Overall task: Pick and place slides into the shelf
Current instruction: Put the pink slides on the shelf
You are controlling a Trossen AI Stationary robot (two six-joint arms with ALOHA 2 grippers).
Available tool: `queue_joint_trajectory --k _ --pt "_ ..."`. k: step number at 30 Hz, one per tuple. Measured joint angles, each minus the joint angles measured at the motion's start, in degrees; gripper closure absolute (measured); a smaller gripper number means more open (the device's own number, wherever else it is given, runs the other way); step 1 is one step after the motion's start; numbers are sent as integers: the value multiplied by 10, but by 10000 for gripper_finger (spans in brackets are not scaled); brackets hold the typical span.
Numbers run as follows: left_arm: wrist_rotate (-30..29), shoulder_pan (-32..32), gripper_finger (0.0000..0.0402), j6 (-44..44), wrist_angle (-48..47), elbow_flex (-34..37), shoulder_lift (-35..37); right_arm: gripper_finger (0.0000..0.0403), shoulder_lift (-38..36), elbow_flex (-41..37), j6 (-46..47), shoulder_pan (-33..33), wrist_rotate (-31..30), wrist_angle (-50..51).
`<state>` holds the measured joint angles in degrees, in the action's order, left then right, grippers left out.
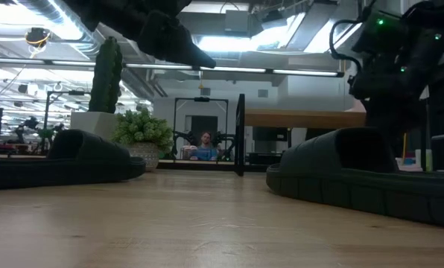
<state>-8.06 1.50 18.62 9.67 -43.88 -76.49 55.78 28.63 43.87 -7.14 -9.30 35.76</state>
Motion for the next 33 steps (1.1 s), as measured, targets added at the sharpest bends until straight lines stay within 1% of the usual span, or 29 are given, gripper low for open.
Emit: queue_joint_trajectory --k 4,7,11,14,17,28,33 --pt "0 0 402 0 0 0 0 217 0 -5 -23 0 3 -36" --pt "0 0 402 0 0 0 0 221 0 -5 -53 0 19 -47" --pt "0 0 402 0 0 0 0 245 0 -5 -66 0 24 -48" --pt "0 0 402 0 0 0 0 264 0 -5 -60 0 24 -48" --pt "0 0 402 0 0 0 0 275 0 -5 -51 0 25 -51" --pt "0 0 402 0 0 0 0 273 0 -10 -49 0 25 -59" --pt "0 0 402 0 0 0 0 273 0 -30 -21 0 26 -64"
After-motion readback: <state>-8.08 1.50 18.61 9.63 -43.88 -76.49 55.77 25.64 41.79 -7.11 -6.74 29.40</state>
